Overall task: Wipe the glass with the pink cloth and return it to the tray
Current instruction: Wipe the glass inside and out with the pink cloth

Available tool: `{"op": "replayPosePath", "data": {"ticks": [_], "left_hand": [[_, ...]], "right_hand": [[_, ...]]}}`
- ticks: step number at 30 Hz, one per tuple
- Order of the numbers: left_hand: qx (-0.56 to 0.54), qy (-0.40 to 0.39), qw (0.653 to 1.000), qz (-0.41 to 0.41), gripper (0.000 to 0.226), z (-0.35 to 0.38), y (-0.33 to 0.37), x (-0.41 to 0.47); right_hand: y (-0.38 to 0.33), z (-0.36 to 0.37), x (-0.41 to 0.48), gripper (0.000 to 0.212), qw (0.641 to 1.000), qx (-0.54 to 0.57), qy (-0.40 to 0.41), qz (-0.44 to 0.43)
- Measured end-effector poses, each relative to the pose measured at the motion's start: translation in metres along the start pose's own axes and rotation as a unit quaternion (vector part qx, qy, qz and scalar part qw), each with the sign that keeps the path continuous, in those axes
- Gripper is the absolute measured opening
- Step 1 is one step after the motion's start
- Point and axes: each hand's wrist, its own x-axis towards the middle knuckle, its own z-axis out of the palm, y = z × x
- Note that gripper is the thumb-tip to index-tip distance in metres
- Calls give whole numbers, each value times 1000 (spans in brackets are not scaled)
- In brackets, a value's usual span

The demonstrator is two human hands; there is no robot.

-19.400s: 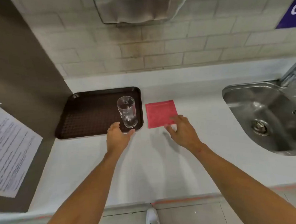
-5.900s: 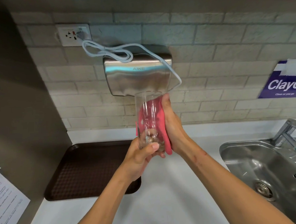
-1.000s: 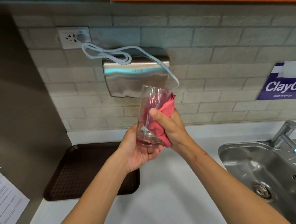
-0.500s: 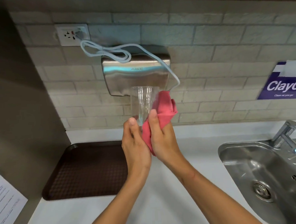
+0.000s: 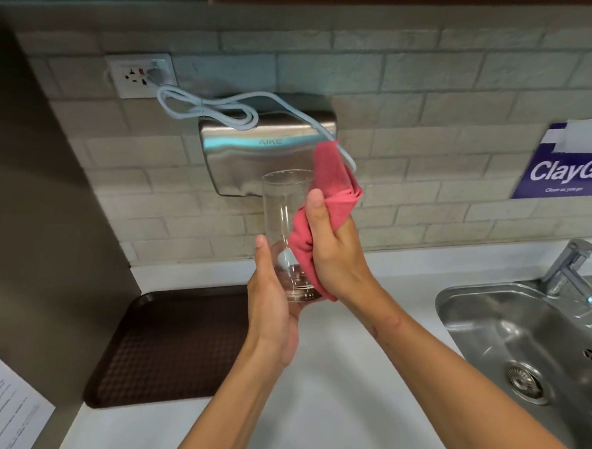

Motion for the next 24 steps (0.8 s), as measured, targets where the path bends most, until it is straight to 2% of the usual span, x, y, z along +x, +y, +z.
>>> {"op": "replayPosePath", "data": {"ticks": [3, 6, 8, 11, 12, 15, 19, 21, 22, 24], "left_hand": [[-6, 13, 1000, 6, 68, -5, 3, 0], [-22, 27, 999, 16, 67, -11, 3, 0], [-17, 24, 999, 26, 67, -13, 1, 0], [-3, 8, 999, 41, 60, -12, -5, 1], [-5, 5, 999, 37, 60, -10, -6, 1], [-11, 4, 1000, 18, 58, -6, -4, 3], [0, 13, 1000, 21, 63, -9, 0, 5], [6, 21, 1000, 22, 64, -12, 0, 6], [9, 26, 999, 24, 64, -14, -1, 6], [9, 30, 999, 35, 61, -16, -2, 6]], "right_hand": [[5, 5, -20, 61, 999, -23, -13, 18], [15, 10, -45, 66, 990, -137, -18, -9], [16, 14, -50, 81, 973, -225, -40, -33], [6, 16, -31, 78, 943, -316, -22, -98], [2, 14, -21, 78, 943, -312, -10, -117], [-9, 12, -1, 45, 979, -187, 22, -83], [2, 7, -1, 52, 995, -66, 44, 67], [10, 6, -13, 65, 992, -51, 35, 113], [15, 7, -20, 69, 991, -61, 32, 116], [20, 10, -38, 62, 992, -102, 24, 70]]}}
